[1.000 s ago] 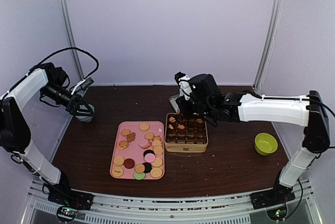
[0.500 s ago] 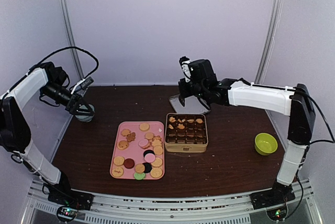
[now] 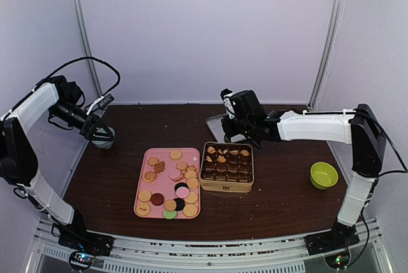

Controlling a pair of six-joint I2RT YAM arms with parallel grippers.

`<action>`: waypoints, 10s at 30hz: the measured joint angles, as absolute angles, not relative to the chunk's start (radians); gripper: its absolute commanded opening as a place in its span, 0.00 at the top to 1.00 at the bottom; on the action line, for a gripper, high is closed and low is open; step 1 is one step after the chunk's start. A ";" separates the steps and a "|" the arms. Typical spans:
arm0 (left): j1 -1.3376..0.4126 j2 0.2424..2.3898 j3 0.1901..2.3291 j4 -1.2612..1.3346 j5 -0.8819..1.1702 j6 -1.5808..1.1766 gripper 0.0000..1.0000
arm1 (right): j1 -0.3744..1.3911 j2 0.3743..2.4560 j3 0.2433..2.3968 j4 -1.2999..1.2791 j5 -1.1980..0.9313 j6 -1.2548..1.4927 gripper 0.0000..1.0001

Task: Pack the cookies
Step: Move the packing box to the center of the board, then pick up the fake cookies from the plate, then place the fake cookies in the empty pocket of the box, then adjust the fake cookies in the empty pocket of the box.

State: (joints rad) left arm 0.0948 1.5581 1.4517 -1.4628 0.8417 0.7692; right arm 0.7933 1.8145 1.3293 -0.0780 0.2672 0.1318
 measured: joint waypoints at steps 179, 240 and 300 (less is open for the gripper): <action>0.121 1.508 1.363 -1.349 0.814 0.702 0.04 | 1.075 1.994 1.453 0.098 0.270 0.180 0.74; 0.121 1.511 1.363 -1.394 0.848 0.750 0.05 | 0.992 1.355 0.936 -0.011 0.382 0.287 0.60; 0.121 1.522 1.363 -1.443 0.861 0.796 0.07 | 0.969 1.340 0.942 0.033 0.303 0.241 0.83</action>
